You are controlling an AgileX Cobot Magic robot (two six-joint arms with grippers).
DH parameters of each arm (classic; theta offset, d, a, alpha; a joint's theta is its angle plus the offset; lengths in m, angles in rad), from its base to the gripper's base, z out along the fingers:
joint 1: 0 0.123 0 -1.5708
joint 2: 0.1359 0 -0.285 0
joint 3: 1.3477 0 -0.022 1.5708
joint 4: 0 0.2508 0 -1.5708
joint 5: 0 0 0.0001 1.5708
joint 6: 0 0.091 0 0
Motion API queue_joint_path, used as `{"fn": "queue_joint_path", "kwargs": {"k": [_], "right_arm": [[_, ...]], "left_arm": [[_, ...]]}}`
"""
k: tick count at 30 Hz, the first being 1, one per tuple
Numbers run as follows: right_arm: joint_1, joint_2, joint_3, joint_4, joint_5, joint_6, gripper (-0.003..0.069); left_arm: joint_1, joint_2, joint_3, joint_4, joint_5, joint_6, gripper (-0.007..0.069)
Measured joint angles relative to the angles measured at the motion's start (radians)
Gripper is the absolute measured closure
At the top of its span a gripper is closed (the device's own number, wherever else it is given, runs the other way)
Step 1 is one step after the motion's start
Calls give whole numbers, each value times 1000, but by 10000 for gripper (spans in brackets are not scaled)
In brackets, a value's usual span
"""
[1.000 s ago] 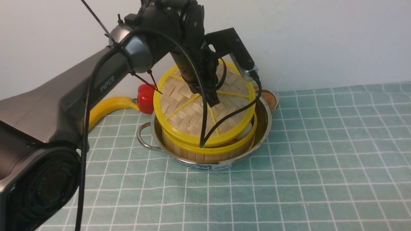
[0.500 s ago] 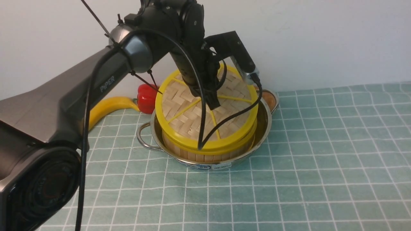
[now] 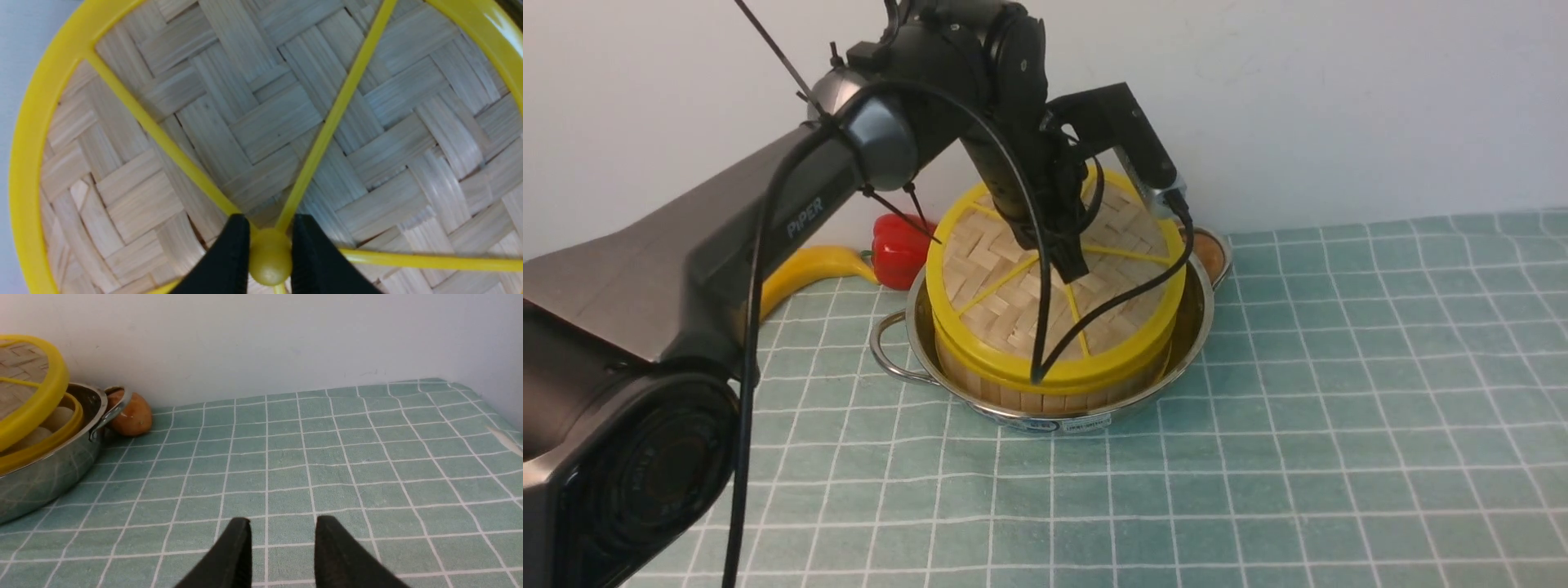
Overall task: Place the steamer in the pot on the blue tablecloth, and put the lid on the steamer.
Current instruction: 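Place the yellow bamboo steamer lid onto the steamer in the pot with the left gripper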
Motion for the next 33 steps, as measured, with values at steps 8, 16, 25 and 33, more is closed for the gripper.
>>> {"fn": "queue_joint_path", "kwargs": {"k": [8,16,25,33], "right_arm": [[0,0,0,0,0,0,419],[0,0,0,0,0,0,419],[0,0,0,0,0,0,419],[0,0,0,0,0,0,419]], "left_arm": [[0,11,-1,4,-3,0,501],[0,19,-1,5,-22,5,501],[3,59,-1,10,-52,9,501],[3,59,-1,10,-54,6,501]]}}
